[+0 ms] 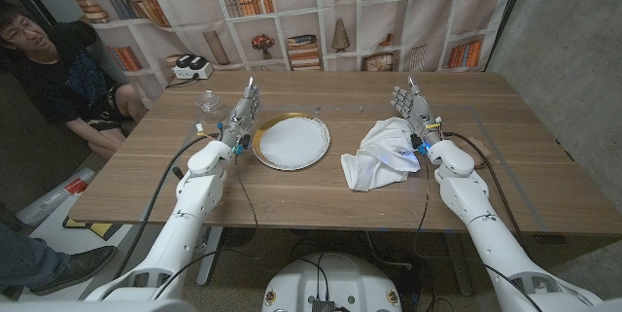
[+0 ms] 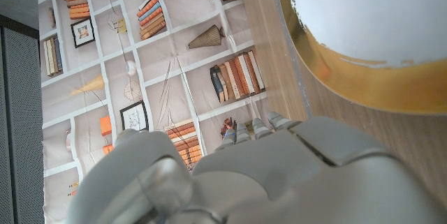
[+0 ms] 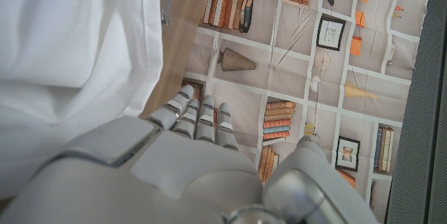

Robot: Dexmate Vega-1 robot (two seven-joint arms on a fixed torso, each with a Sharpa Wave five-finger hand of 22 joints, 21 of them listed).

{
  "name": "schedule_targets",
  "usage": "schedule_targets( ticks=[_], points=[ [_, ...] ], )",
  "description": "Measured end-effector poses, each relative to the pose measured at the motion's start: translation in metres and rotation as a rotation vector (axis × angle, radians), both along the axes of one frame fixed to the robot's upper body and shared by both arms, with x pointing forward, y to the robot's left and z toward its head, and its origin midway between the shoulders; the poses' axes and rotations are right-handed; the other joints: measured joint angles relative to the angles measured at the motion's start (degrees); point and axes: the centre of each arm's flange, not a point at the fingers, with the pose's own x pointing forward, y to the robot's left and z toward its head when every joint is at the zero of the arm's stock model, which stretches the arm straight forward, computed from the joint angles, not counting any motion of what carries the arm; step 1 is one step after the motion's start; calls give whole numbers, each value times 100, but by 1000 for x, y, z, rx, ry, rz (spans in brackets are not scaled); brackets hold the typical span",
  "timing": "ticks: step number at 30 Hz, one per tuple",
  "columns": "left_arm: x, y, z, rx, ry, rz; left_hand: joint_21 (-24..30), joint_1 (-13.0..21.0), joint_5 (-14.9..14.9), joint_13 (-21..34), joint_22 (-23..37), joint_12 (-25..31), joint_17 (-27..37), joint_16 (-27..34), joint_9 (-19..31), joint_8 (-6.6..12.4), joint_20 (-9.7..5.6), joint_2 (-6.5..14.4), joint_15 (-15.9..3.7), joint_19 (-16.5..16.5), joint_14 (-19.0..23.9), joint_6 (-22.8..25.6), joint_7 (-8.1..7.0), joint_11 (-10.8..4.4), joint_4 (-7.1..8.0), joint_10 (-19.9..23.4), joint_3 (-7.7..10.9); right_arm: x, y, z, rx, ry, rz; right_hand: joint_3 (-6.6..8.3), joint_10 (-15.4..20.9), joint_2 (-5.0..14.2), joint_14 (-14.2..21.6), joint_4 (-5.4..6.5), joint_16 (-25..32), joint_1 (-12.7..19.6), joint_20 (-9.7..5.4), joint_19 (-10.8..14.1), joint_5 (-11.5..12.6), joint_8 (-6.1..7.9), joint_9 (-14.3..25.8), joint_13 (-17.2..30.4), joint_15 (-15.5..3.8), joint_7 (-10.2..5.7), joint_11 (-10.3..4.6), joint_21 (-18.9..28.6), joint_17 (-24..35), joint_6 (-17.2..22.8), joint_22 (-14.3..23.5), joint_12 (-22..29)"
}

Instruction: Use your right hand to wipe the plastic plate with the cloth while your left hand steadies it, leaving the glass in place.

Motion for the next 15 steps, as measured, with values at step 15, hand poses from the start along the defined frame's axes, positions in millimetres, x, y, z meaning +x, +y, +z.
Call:
schedule_targets(
  ticks=[15],
  points=[
    [-7,1,2,38,17,63,0,200,-68,-1,-1,0,-4,0,-1,23,10,114,22,76,159,0,0,17,-93,183,94,-21,-9,4,1,-74,-24,24,29,-30,89,-24,0,32,-20,104,0,0,-1,-1,-29,-21,-32,0,-1,20,-1,0]
  ],
)
